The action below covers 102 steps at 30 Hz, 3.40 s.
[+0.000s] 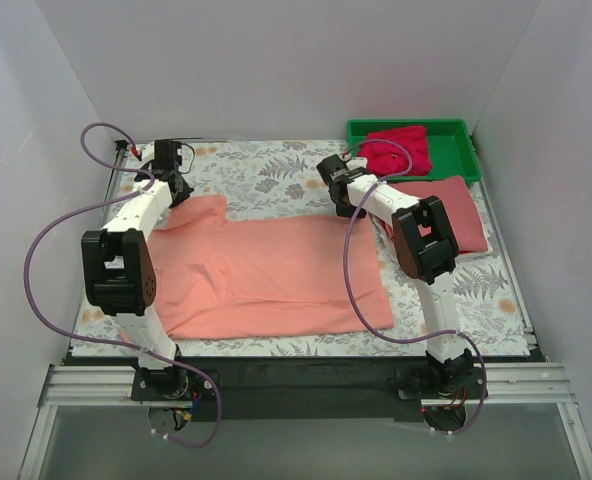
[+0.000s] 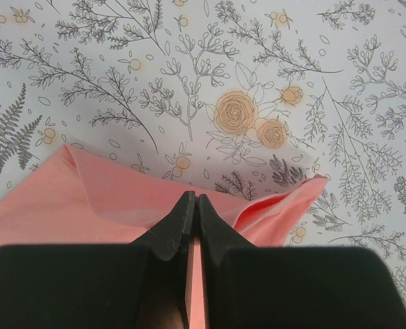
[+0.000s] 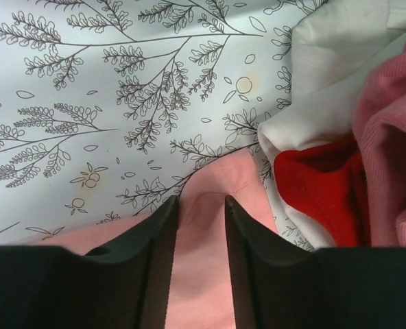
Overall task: Fold and stack the t-shirts
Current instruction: Fold the tshirt
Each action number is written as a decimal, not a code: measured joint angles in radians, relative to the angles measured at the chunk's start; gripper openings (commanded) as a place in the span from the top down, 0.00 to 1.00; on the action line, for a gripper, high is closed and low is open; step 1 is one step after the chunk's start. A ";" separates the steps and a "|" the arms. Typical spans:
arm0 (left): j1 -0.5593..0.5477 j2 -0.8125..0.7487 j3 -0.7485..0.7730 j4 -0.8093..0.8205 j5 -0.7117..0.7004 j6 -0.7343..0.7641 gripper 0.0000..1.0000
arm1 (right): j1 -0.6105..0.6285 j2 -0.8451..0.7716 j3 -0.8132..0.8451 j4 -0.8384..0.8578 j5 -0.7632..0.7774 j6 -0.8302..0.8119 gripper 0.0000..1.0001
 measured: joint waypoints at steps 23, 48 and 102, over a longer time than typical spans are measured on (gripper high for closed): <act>0.000 -0.106 -0.093 0.006 0.003 -0.044 1.00 | 0.020 -0.043 -0.027 -0.004 -0.007 -0.011 0.99; 0.000 -0.608 -0.353 -0.153 -0.092 -0.266 1.00 | 0.124 -0.552 -0.522 0.103 -0.012 0.008 0.99; -0.092 -0.546 -0.569 -0.194 0.267 -0.443 0.15 | 0.282 -1.163 -1.190 0.421 -0.477 -0.058 0.02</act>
